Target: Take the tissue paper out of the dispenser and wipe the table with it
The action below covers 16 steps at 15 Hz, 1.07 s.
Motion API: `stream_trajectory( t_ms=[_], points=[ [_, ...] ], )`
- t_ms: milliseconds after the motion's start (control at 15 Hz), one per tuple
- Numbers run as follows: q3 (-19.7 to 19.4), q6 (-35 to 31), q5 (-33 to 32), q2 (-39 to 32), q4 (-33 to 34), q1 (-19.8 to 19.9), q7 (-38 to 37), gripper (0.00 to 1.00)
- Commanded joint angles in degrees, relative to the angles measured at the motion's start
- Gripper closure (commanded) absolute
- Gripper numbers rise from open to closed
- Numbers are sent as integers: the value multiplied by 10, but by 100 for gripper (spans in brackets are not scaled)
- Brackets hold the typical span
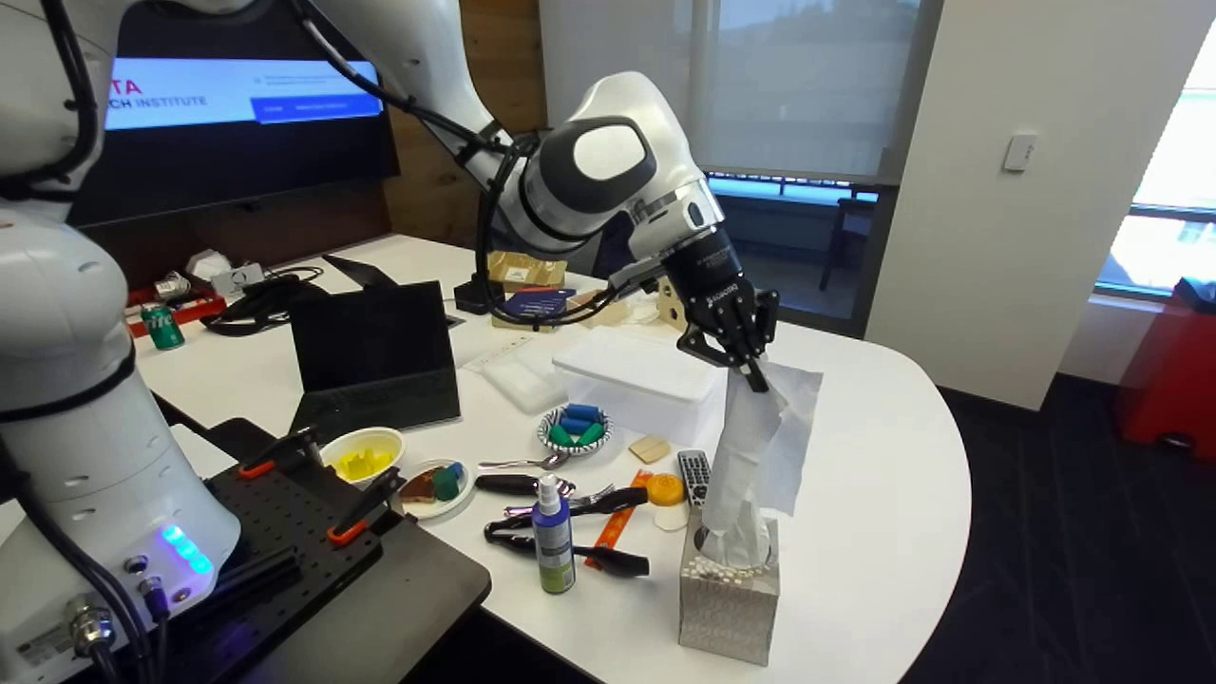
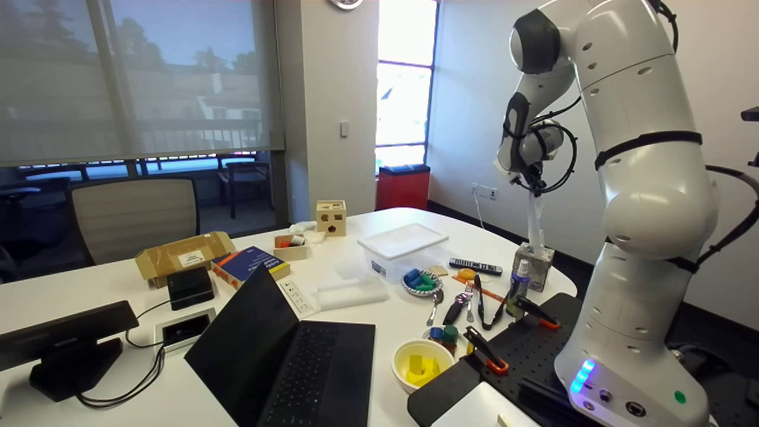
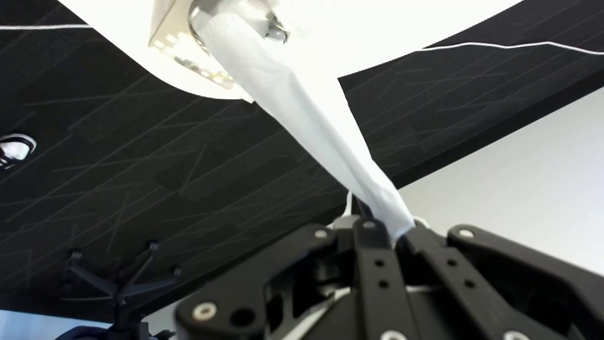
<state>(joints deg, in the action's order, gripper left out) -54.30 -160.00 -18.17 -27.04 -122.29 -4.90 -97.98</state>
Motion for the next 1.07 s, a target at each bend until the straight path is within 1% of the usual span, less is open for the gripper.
stream_trajectory(
  t_ms=[0, 200, 333, 400, 533, 667, 733, 867, 1000],
  points=[
    [-44, -14, -27, 54, -30, -49, 16, 100],
    [-69, -21, -53, 99, -47, -90, 13, 100],
    [-75, -47, -73, 117, -60, -125, 2, 100],
    [-72, -63, -84, 120, -68, -144, -6, 100],
    [-54, -91, -99, 129, -92, -176, -7, 100],
    [-26, -108, -105, 128, -117, -208, -3, 100],
    [-5, -115, -101, 125, -128, -219, 1, 100],
    [48, -121, -89, 118, -147, -237, 9, 100],
    [113, -124, -76, 109, -157, -245, 17, 100]
  ],
)
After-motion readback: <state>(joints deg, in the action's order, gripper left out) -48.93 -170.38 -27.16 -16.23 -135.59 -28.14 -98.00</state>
